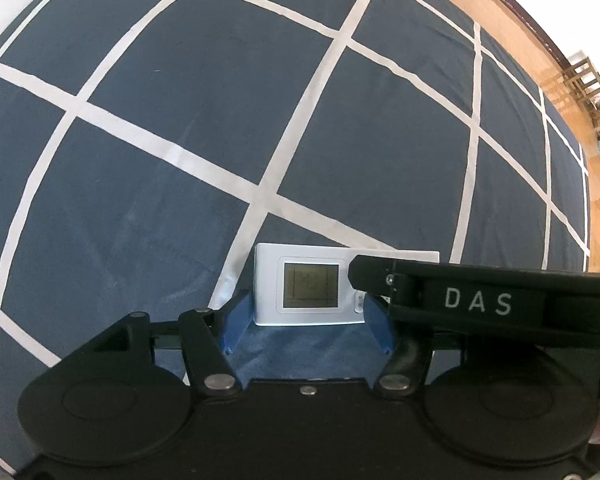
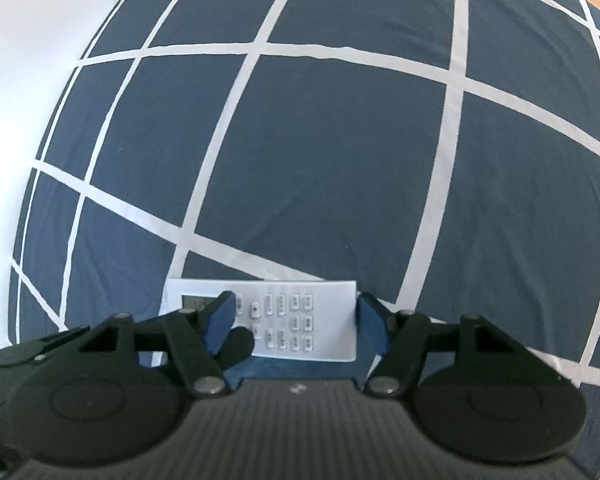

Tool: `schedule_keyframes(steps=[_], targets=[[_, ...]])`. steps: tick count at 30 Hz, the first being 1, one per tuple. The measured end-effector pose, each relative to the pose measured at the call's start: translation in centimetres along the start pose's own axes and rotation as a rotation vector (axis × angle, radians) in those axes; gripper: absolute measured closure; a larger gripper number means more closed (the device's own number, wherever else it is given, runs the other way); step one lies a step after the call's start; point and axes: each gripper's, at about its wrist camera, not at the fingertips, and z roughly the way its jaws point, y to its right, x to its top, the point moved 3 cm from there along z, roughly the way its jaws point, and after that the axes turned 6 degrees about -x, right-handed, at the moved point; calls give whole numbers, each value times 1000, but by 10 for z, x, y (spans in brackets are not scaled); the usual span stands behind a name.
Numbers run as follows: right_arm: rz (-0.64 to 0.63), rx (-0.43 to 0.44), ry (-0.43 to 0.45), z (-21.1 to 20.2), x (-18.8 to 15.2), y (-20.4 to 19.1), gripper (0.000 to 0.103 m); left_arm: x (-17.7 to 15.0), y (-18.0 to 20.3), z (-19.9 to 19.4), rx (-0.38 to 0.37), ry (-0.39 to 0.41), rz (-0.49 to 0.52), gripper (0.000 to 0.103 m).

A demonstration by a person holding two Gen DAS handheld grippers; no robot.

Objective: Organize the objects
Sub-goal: 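Lift the small remote with the right tool and carry it over the box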

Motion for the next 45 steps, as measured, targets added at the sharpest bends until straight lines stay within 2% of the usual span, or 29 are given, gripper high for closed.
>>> schedule_keyframes(steps=[9, 22, 33, 45], targets=[[-42, 43, 5, -6, -6, -5, 37, -8, -4, -18, 45, 42, -26, 43], [-214, 117, 45, -53, -31, -38, 37, -49, -8, -85, 125, 151, -141, 43], [-391, 197, 47, -91, -84, -69, 37, -116, -11, -139, 204, 237, -288, 43], [-613, 264, 18, -121, -161, -110, 37, -212, -20, -188, 267, 332, -480, 43]])
